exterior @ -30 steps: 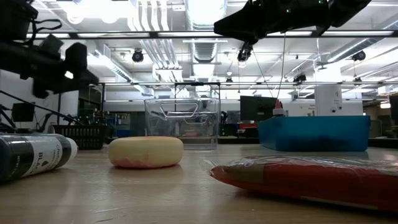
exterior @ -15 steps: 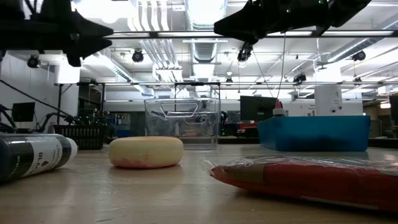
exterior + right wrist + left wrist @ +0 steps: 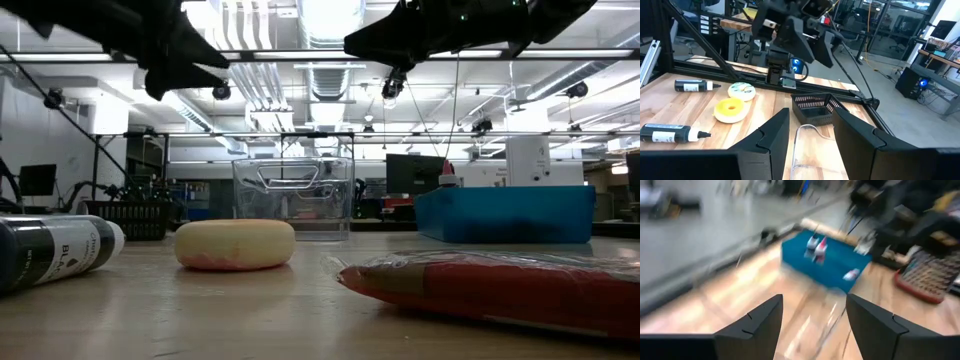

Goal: Pick & Place Food Item
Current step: Put the right black food coloring bottle into the blue bin

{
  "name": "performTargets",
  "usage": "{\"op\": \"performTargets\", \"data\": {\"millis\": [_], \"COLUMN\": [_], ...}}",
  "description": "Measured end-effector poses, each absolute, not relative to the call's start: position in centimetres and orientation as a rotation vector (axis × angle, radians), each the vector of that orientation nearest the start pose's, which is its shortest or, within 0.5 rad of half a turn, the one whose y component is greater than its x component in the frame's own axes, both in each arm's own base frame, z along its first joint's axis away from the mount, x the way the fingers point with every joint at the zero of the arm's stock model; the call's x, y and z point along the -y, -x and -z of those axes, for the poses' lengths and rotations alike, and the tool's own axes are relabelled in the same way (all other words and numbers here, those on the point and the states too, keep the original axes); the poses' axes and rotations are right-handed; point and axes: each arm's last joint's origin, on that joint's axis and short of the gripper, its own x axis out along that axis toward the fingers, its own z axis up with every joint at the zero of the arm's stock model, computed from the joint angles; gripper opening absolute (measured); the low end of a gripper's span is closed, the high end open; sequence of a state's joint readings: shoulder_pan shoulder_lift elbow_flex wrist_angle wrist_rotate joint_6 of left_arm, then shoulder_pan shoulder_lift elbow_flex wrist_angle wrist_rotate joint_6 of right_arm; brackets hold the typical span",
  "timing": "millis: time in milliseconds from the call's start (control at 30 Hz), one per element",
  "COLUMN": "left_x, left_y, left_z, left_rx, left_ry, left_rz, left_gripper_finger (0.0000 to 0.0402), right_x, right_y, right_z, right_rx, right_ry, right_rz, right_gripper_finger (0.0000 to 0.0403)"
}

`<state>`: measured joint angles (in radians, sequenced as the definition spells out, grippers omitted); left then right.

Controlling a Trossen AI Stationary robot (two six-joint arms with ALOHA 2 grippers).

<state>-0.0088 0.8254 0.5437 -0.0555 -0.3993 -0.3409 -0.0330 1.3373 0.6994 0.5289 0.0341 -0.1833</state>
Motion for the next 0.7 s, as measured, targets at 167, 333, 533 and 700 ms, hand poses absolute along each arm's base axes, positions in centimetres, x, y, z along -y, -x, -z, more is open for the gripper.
{"op": "performTargets", "data": {"millis": [167, 333, 533, 700], "left_x": [0.0, 1.9, 3.6, 5.0], "left_y": [-19.3, -19.9, -19.9, -21.0], "left_z": [-27.1, -25.5, -24.1, -23.9], "left_rx": [-0.351, -0.428, -0.511, -0.52], "left_ry": [0.451, 0.52, 0.705, 0.789], "left_rz": [-0.543, -0.677, -0.778, -0.812], "left_gripper_finger": [0.0223, 0.0223, 0.0223, 0.0223], "right_x": [1.0, 1.0, 1.0, 1.0], "right_y": [-28.7, -28.7, -28.7, -28.7], "right_z": [-25.2, -25.2, -25.2, -25.2], "right_rx": [-0.115, -0.115, -0.114, -0.115], "right_ry": [0.183, 0.183, 0.183, 0.183], "right_rz": [0.057, 0.057, 0.057, 0.057], "right_gripper_finger": [0.0144, 0.0144, 0.0144, 0.0144]}}
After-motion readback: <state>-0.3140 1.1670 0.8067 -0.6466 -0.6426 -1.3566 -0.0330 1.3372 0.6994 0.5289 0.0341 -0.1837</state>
